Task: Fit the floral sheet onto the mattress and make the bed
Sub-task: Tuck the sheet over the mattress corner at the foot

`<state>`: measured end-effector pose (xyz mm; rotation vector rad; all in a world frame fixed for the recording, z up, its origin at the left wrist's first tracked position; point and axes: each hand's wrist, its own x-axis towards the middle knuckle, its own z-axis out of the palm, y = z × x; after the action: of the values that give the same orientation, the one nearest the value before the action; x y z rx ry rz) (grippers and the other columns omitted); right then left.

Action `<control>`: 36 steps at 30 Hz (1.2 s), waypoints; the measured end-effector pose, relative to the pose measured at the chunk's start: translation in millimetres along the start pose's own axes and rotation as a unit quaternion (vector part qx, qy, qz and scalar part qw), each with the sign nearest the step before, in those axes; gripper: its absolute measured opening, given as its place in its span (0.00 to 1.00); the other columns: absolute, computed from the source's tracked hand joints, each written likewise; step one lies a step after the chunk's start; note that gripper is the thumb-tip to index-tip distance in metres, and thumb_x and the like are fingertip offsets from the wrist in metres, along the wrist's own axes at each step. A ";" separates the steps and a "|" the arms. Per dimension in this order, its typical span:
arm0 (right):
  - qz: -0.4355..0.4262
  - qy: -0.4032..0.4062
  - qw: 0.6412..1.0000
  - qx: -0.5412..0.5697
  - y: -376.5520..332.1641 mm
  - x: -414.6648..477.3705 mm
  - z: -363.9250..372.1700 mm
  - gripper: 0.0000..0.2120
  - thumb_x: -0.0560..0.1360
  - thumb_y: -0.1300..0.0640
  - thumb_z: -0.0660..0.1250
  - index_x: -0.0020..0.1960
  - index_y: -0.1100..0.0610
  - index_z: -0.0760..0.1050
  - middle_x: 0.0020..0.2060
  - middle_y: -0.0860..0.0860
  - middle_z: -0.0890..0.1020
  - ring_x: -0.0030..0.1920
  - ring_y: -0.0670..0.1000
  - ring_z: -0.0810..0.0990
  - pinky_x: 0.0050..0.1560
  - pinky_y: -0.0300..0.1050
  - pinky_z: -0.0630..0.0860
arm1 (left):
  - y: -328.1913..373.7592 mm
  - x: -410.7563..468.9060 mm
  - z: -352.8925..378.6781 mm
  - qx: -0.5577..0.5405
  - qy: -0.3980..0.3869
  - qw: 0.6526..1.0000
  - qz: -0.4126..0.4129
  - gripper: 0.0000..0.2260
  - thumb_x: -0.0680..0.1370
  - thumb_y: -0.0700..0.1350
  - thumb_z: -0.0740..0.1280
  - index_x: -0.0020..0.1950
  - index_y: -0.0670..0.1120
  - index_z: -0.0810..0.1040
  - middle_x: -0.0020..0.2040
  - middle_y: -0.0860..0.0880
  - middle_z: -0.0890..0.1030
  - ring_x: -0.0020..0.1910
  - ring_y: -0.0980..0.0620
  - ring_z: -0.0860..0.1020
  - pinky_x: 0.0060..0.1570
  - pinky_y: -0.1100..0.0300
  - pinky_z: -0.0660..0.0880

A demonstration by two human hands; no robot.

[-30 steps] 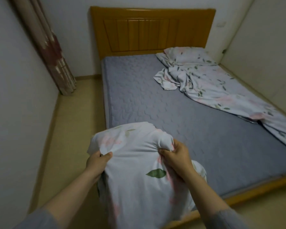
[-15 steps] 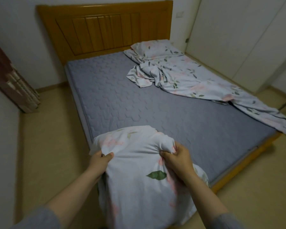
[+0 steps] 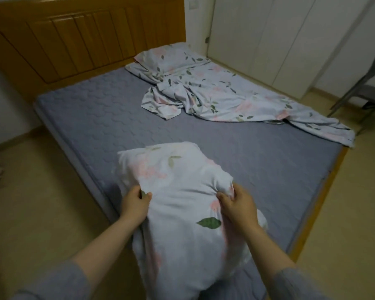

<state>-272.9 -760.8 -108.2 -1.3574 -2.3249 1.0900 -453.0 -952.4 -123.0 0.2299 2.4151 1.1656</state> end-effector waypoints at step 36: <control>-0.073 -0.119 0.989 0.037 -107.2 -146.7 67.7 0.21 0.77 0.51 0.64 0.68 0.52 0.67 0.64 0.52 0.75 0.59 0.53 0.77 0.56 0.50 0.79 | -81.0 -97.2 -122.4 -0.104 -0.007 0.994 0.032 0.04 0.75 0.40 0.69 0.48 0.46 0.78 0.45 0.42 0.82 0.44 0.44 0.81 0.46 0.52 0.76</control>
<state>-299.3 -945.9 -56.8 -1.0624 -2.4753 1.3405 -419.8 -1121.8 -88.1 0.2494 2.2676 1.4289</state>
